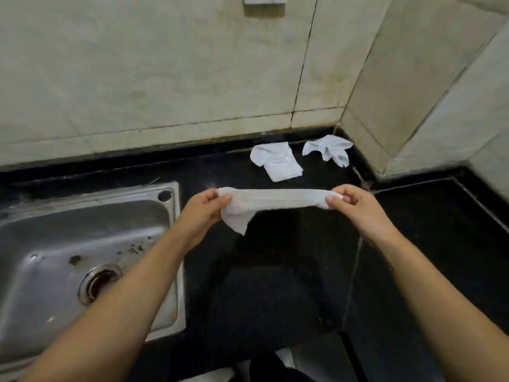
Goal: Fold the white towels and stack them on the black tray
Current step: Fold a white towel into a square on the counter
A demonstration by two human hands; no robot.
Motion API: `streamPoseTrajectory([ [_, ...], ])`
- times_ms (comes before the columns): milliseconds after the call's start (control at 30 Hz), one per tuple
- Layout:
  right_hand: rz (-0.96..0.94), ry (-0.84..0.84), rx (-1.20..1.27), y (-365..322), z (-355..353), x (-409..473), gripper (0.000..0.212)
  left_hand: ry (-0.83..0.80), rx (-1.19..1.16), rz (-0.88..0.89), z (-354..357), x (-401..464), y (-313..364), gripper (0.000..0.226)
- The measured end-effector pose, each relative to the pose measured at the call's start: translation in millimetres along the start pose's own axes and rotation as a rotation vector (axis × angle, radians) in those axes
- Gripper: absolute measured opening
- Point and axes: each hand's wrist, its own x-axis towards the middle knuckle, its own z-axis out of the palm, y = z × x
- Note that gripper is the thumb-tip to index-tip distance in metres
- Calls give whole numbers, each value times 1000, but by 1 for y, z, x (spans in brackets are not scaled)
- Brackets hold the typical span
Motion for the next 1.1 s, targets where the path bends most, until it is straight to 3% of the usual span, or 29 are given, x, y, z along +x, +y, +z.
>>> streamPoseTrajectory([
  [200, 252, -151, -102, 86, 12, -81, 6, -109, 286, -404, -9, -65, -97, 9],
  [300, 337, -219, -172, 110, 18, -100, 7, -109, 354, -470, -5, -92, -115, 14],
  [433, 312, -122, -178, 106, 28, -79, 8, 4, 323, -356, -1, -85, -113, 13],
  [600, 280, 54, -213, 97, 51, -31, 8, 318, 743, -126, 13, -51, -107, 15],
  [833, 278, 113, -526, 111, 82, -9, 21, 444, 1106, -80, 15, -39, -133, 25],
  [1000, 42, 26, -762, 94, 108, -13, 46, 507, 1160, 2, 14, -71, -148, 58],
  [1100, -146, -288, -776, 68, 154, -5, 40, 495, 1264, 5, 17, -95, -162, 67],
])
